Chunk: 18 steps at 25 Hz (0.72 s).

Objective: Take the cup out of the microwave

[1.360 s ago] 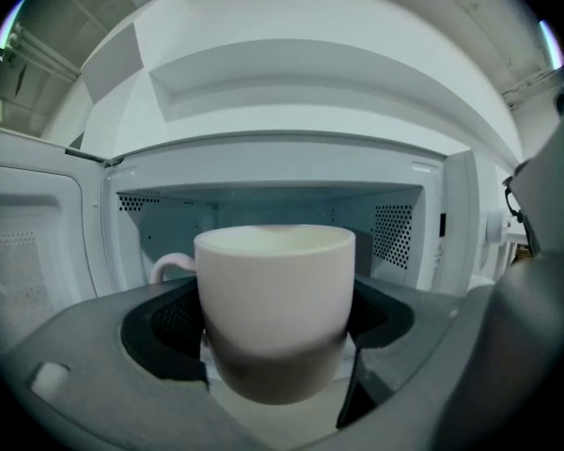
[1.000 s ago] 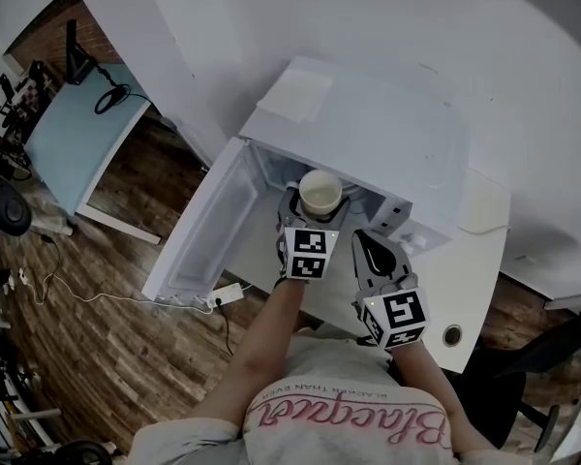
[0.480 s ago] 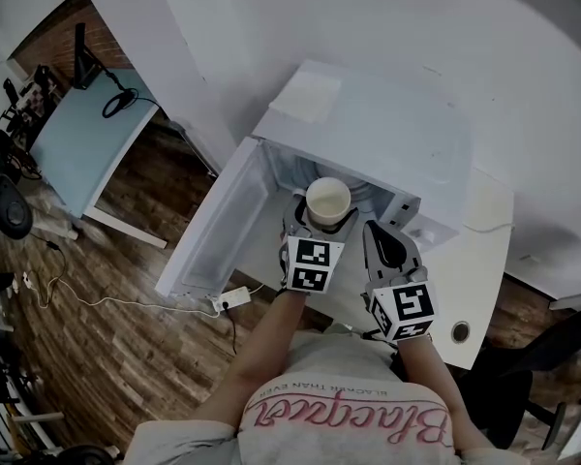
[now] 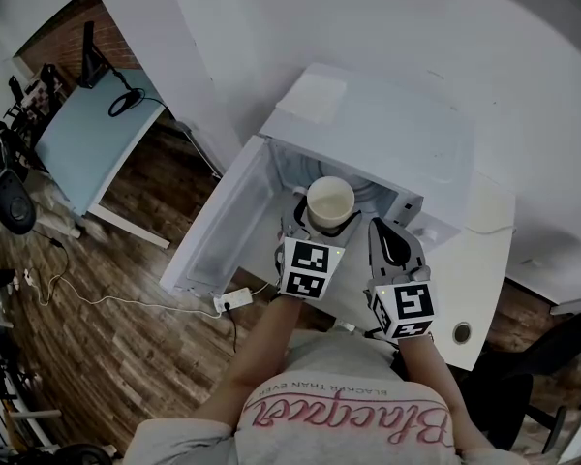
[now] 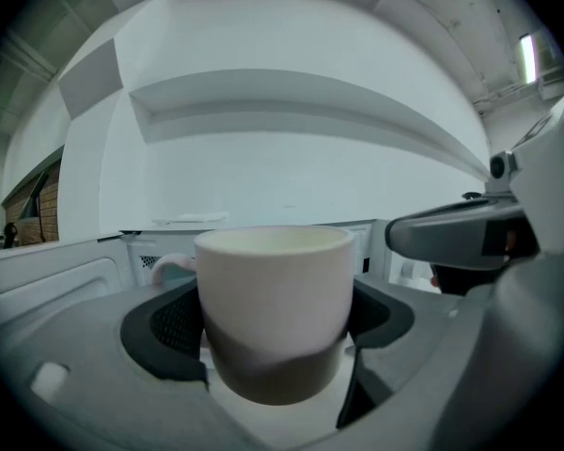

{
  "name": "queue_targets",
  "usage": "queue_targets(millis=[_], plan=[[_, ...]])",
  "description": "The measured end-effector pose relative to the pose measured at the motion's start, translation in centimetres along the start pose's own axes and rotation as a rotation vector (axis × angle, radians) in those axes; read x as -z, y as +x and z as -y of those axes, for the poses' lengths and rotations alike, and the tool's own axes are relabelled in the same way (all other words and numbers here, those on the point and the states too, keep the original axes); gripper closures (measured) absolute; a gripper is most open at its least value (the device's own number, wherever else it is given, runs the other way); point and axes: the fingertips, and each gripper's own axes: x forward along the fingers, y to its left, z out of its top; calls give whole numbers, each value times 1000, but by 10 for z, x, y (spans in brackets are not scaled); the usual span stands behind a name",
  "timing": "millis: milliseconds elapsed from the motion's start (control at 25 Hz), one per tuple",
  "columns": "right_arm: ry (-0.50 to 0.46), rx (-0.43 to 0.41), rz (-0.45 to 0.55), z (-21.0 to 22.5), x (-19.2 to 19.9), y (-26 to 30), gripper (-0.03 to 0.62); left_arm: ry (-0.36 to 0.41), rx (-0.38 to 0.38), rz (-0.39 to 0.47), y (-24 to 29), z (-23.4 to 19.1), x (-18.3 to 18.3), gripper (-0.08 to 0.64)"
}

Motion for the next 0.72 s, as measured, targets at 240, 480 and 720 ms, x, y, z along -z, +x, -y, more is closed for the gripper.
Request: queue_targets(millis=[240,480,720], plan=[[-1,-6,9,-2,0,-6,583,8,31,25,-17,13,-13,132],[4,-7,24,-5,-4,-13,583,13,48,41,-28,20,-17,132],[2,-19,34,-10,-3,-20,583,7,46,71,-41,20,-26,132]])
